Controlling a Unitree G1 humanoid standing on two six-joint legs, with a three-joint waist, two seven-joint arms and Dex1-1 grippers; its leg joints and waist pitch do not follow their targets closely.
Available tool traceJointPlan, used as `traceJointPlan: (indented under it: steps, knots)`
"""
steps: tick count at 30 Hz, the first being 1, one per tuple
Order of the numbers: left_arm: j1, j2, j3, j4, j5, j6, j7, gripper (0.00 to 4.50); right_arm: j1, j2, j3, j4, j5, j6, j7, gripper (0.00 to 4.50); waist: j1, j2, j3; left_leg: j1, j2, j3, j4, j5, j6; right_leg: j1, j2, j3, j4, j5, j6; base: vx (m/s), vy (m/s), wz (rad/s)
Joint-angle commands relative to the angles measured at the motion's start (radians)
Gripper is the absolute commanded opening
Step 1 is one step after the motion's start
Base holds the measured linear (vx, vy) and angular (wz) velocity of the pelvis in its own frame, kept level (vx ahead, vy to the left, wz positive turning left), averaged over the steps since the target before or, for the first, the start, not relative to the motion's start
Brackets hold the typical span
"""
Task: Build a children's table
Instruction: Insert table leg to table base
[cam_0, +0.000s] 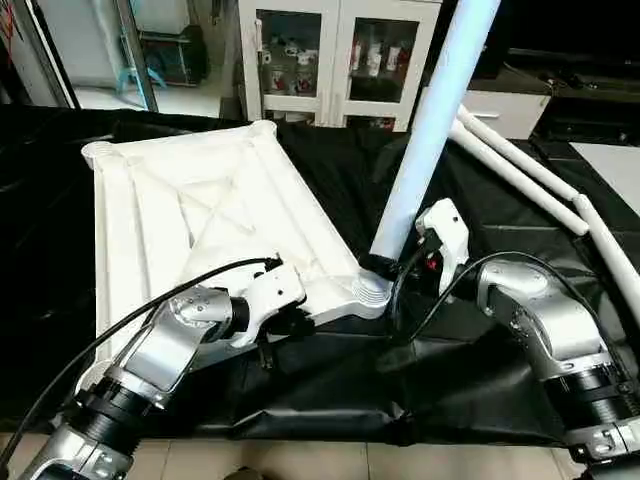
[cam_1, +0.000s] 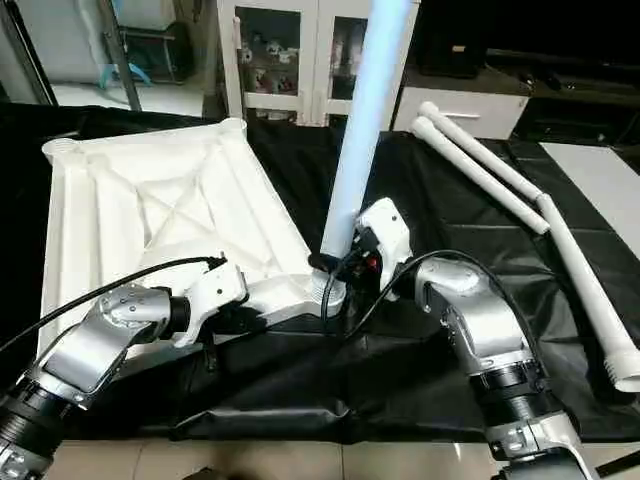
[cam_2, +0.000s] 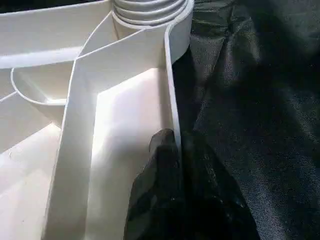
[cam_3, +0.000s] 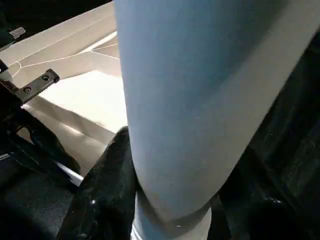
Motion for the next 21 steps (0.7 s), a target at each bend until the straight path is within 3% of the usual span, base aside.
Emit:
traceJointPlan:
  steps: [1,2,6,7,8,10,13,21]
  knots:
    - [-0.01,-0.01,0.004,-0.033,-0.028,-0.032,-0.022,0.0,0.101,-0.014,0.07,0.164,-0.092,0.076,-0.032,1.83,-0.011,0.008,-0.026,0.062,0.08,-0.061,-0.096,-0.528,-0.155,-0.032,-0.057,0.031,-0.096,-0.28,-0.121,0.0,0.0,0.0]
    - [-0.011,-0.01,0.004,-0.032,-0.028,-0.032,-0.022,0.0,0.103,-0.013,0.067,0.171,-0.09,0.076,-0.034,1.83,-0.01,0.012,-0.026,0.063,0.08,-0.062,-0.096,-0.529,-0.156,-0.032,-0.058,0.032,-0.096,-0.279,-0.121,0.0,0.0,0.0]
    - [-0.013,-0.01,0.002,-0.03,-0.029,-0.033,-0.025,0.0,0.114,0.001,0.037,0.21,-0.077,0.078,-0.052,1.83,-0.012,0.009,-0.024,0.063,0.079,-0.064,-0.097,-0.557,-0.16,-0.034,-0.059,0.032,-0.101,-0.318,-0.115,0.0,0.0,0.0]
    - [-0.014,-0.011,0.002,-0.028,-0.029,-0.034,-0.026,0.0,0.115,0.009,0.025,0.233,-0.073,0.075,-0.059,1.83,-0.013,0.016,-0.025,0.064,0.079,-0.066,-0.098,-0.568,-0.165,-0.036,-0.059,0.032,-0.101,-0.326,-0.111,0.0,0.0,0.0]
    - [-0.014,-0.011,0.002,-0.028,-0.029,-0.034,-0.026,0.0,0.115,0.009,0.025,0.233,-0.073,0.075,-0.059,1.83,-0.016,0.011,-0.025,0.063,0.078,-0.065,-0.098,-0.573,-0.164,-0.036,-0.058,0.032,-0.103,-0.329,-0.11,0.0,0.0,0.0]
    - [-0.016,-0.011,0.001,-0.026,-0.03,-0.034,-0.027,0.0,0.105,0.014,0.016,0.277,-0.077,0.066,-0.071,1.83,-0.017,0.011,-0.023,0.063,0.079,-0.071,-0.101,-0.606,-0.17,-0.036,-0.058,0.03,-0.105,-0.365,-0.103,0.0,0.0,0.0]
    - [-0.017,-0.01,0.0,-0.025,-0.03,-0.033,-0.029,0.0,0.088,0.009,0.027,0.304,-0.095,0.057,-0.074,1.83,-0.02,0.012,-0.021,0.068,0.078,-0.076,-0.103,-0.659,-0.178,-0.041,-0.058,0.028,-0.112,-0.423,-0.089,0.0,0.0,0.0]
    - [-0.022,-0.008,0.002,-0.019,-0.03,-0.035,-0.032,0.0,0.002,0.004,0.012,0.326,-0.101,0.061,-0.05,1.83,-0.025,0.017,-0.021,0.072,0.075,-0.081,-0.107,-0.712,-0.186,-0.045,-0.054,0.025,-0.116,-0.43,-0.085,0.0,0.0,0.0]
